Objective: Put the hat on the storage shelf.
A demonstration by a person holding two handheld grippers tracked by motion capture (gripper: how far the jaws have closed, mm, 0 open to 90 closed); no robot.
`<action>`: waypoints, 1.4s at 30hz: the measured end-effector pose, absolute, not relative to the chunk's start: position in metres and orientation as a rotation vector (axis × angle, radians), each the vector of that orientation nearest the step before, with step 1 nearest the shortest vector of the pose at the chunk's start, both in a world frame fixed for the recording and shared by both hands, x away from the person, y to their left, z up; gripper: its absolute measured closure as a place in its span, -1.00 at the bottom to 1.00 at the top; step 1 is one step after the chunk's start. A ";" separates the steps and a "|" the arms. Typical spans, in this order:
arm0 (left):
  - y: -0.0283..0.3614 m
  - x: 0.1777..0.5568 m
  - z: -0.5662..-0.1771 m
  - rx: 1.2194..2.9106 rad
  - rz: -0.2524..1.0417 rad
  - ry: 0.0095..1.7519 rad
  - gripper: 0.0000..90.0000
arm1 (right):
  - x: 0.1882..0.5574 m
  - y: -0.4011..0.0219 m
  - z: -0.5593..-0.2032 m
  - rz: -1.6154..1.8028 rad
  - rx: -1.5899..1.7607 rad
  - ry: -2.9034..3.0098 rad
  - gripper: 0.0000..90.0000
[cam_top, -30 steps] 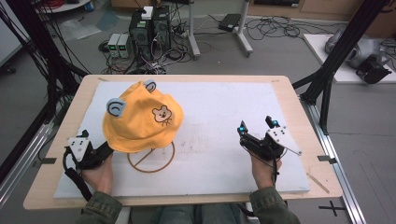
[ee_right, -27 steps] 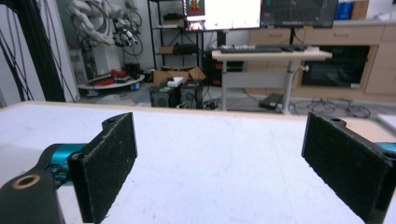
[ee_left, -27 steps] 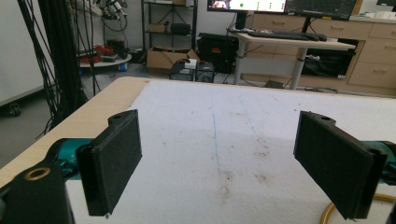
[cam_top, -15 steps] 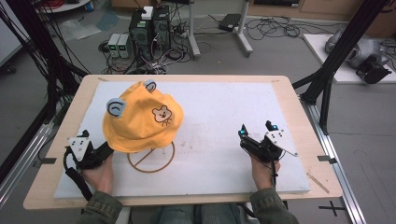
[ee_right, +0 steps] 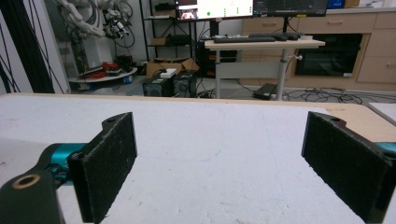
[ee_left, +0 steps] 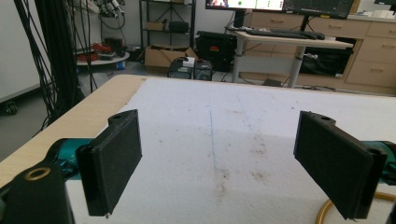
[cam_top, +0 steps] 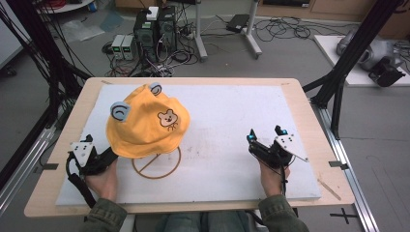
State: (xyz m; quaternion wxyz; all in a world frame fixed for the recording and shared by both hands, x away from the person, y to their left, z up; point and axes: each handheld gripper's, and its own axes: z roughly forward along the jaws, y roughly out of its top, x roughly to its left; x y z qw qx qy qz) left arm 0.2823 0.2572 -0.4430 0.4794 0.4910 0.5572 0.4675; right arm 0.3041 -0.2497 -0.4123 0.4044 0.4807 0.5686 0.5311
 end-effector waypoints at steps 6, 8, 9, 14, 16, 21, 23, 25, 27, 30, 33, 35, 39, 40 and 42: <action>0.258 0.281 -0.442 1.201 1.140 1.364 -0.66 | 0.305 -0.250 -0.413 1.332 1.209 1.437 -0.78; 0.258 0.282 -0.442 1.191 1.139 1.364 -0.66 | 0.305 -0.250 -0.413 1.327 1.207 1.436 -0.78; 0.258 0.281 -0.442 1.196 1.138 1.363 -0.66 | 0.305 -0.250 -0.413 1.330 1.214 1.438 -0.78; 0.259 0.281 -0.443 1.194 1.136 1.367 -0.66 | 0.306 -0.250 -0.413 1.329 1.211 1.437 -0.78; 0.259 0.281 -0.443 1.197 1.139 1.367 -0.66 | 0.306 -0.250 -0.413 1.330 1.213 1.437 -0.78; 0.259 0.281 -0.443 1.194 1.138 1.368 -0.66 | 0.306 -0.250 -0.413 1.329 1.213 1.437 -0.78; 0.259 0.281 -0.443 1.196 1.138 1.367 -0.66 | 0.306 -0.250 -0.413 1.328 1.218 1.435 -0.78; 0.259 0.281 -0.443 1.200 1.136 1.368 -0.66 | 0.306 -0.251 -0.413 1.331 1.222 1.435 -0.78; 0.259 0.281 -0.443 1.200 1.136 1.368 -0.66 | 0.306 -0.251 -0.413 1.331 1.221 1.437 -0.78; 0.260 0.281 -0.443 1.198 1.136 1.369 -0.66 | 0.306 -0.251 -0.414 1.330 1.222 1.436 -0.78; 0.260 0.281 -0.443 1.197 1.135 1.367 -0.66 | 0.306 -0.251 -0.413 1.337 1.227 1.434 -0.78; 0.260 0.280 -0.442 1.200 1.134 1.365 -0.66 | 0.306 -0.251 -0.413 1.343 1.227 1.433 -0.78; 0.259 0.280 -0.442 1.199 1.136 1.364 -0.66 | 0.305 -0.250 -0.413 1.345 1.225 1.433 -0.78; 0.259 0.280 -0.442 1.193 1.136 1.364 -0.66 | 0.305 -0.250 -0.413 1.345 1.226 1.433 -0.78; 0.259 0.280 -0.442 1.193 1.136 1.363 -0.66 | 0.305 -0.250 -0.413 1.345 1.224 1.434 -0.78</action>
